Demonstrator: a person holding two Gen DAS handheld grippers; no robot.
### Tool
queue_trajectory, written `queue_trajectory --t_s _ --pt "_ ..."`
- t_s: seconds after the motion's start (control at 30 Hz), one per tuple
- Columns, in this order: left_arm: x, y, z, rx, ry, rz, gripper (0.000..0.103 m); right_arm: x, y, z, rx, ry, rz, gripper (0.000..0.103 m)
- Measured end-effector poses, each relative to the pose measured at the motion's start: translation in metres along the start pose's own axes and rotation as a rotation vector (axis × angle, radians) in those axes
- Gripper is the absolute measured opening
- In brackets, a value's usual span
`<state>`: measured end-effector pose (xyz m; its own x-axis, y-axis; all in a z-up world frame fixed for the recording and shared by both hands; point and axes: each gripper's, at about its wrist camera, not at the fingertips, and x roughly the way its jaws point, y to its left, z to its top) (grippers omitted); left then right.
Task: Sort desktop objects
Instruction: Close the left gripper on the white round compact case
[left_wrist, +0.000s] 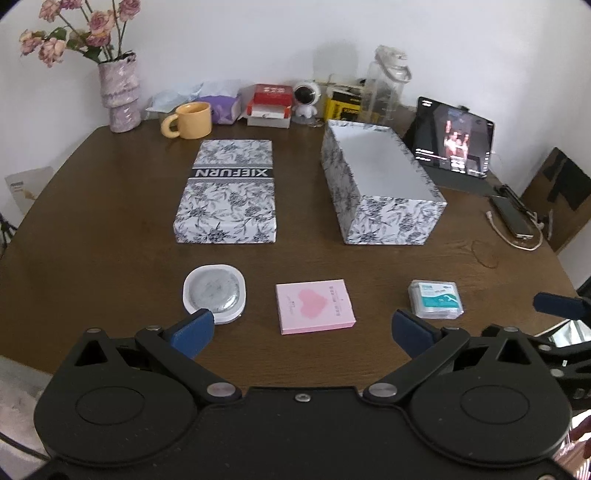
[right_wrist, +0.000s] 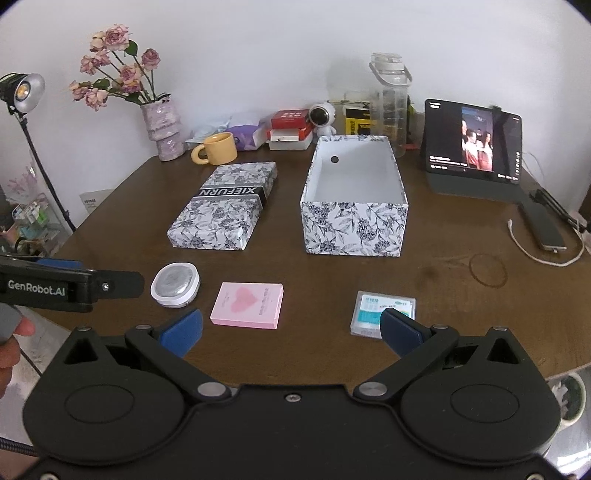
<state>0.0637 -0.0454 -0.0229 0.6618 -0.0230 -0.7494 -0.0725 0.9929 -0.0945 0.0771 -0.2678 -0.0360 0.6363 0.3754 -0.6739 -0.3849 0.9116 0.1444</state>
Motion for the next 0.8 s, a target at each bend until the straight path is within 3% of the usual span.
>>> queue_trajectory --t_s 0.47,0.8 --pt "0.038 0.011 0.024 0.006 0.091 0.126 0.103 0.013 -0.017 0.014 -0.080 0.018 0.090 0.103" --pt "0.118 0.054 0.041 -0.061 0.258 0.172 0.103 0.031 -0.023 0.024 -0.072 0.041 0.079 0.103"
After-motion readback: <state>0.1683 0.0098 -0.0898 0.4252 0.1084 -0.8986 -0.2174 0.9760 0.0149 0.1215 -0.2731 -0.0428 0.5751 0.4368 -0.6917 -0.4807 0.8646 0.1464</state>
